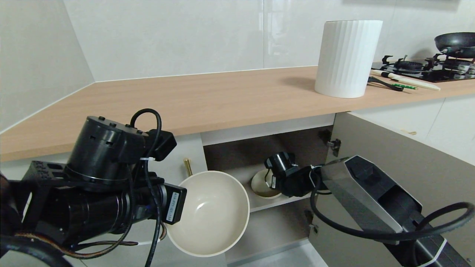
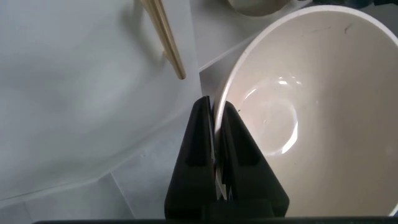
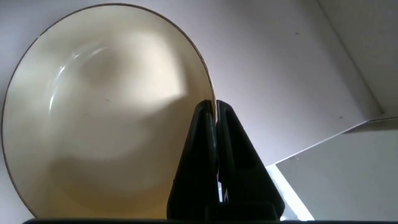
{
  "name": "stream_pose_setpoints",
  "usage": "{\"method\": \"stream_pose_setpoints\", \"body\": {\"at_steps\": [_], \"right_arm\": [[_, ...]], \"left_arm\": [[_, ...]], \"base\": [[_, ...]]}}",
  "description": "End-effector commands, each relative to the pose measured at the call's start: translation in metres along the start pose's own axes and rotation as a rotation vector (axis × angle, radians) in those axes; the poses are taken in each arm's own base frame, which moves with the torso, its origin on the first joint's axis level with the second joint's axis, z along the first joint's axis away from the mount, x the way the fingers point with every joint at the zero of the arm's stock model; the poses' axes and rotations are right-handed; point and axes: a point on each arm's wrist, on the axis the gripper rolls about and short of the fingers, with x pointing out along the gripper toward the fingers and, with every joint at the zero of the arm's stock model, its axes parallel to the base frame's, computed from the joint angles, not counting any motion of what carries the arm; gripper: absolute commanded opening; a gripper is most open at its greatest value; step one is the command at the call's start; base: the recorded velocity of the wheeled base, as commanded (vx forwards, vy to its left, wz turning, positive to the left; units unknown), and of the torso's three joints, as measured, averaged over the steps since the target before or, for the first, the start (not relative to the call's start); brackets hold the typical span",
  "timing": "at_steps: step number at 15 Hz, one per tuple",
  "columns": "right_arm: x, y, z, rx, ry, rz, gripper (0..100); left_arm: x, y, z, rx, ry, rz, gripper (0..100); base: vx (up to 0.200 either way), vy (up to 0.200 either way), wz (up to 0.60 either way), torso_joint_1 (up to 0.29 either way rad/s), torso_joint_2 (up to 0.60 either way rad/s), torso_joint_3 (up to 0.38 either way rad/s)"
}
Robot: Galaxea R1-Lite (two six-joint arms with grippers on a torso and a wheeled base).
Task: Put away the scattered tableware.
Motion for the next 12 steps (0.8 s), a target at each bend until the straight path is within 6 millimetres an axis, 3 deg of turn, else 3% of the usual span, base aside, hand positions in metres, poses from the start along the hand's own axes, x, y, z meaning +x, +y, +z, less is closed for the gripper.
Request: {"method": "stream_pose_setpoints", "body": {"at_steps": [1,8,10,12], "right_arm": [[0.0,0.002,-0.003,-0.005,0.003,0.002,100],[-0.01,0.011,-0.002,-0.005,-0.005,0.021,100],[-0.031,0.009,0.02,0.054,-0.022,0.031,100],[-0.069,-0.005,0.025,0.036,0.035,0.021,100]], "left_arm": [[-0.001,0.0,0.0,-0.001,-0.004,-0.001,0],[0.0,0.0,0.0,-0.001,-0.002,0.0,0],[0.0,0.0,-0.001,0.0,0.003,-0.001,0],[0.005,-0.001,-0.003,0.007,0.018,0.001,0]], "base": [[0.0,0.0,0.0,0.0,0.0,0.0],[0.0,0.0,0.0,0.0,0.0,0.0],[0.0,0.0,0.0,0.0,0.0,0.0],[0.0,0.0,0.0,0.0,0.0,0.0]]}}
